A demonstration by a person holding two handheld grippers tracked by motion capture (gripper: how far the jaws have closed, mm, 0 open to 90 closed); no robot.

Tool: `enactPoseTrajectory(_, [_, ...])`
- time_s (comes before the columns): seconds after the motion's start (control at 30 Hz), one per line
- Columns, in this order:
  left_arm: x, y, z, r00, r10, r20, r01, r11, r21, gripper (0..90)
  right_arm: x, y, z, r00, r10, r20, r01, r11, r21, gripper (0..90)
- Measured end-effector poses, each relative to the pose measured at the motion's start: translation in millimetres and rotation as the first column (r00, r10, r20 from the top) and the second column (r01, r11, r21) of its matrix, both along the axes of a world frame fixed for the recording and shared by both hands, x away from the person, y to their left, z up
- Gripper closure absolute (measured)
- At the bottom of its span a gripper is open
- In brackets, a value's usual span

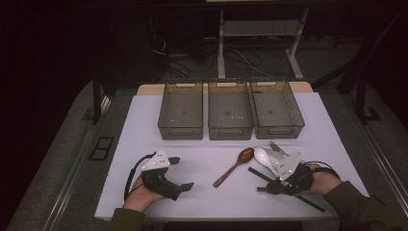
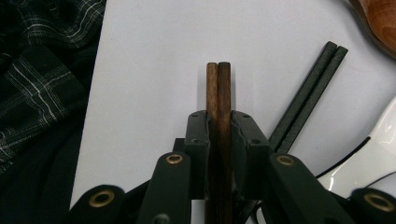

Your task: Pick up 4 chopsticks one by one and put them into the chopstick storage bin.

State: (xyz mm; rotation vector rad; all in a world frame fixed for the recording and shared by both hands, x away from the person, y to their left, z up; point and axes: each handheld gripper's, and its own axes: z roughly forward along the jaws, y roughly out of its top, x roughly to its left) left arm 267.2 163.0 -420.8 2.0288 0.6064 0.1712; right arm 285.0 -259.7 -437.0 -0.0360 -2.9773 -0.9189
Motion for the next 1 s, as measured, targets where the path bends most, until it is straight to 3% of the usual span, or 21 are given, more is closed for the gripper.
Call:
enactPoseTrajectory(0.43, [0.0,0.0,0.0,1.0,-0.002,-0.001,0.002,1.0,-0.001,0.0,2.5,5.0,2.8,0.9989,-0.046,-0.011,0.046,0.999,0.015,77.4])
enactPoseTrajectory(0.5, [0.0,-0.2,0.1,1.0,-0.003,0.0,0.003,1.0,-0.002,0.0,5.8,9.0,5.7,0.998,-0.062,0.008,0.062,0.998,0.031,77.4])
enactPoseTrajectory(1.0, [-0.1,-0.4,0.4,1.0,-0.006,0.001,0.006,1.0,-0.001,0.0,18.1,40.3,13.1,0.9847,-0.173,0.022,0.171,0.982,0.079,77.4])
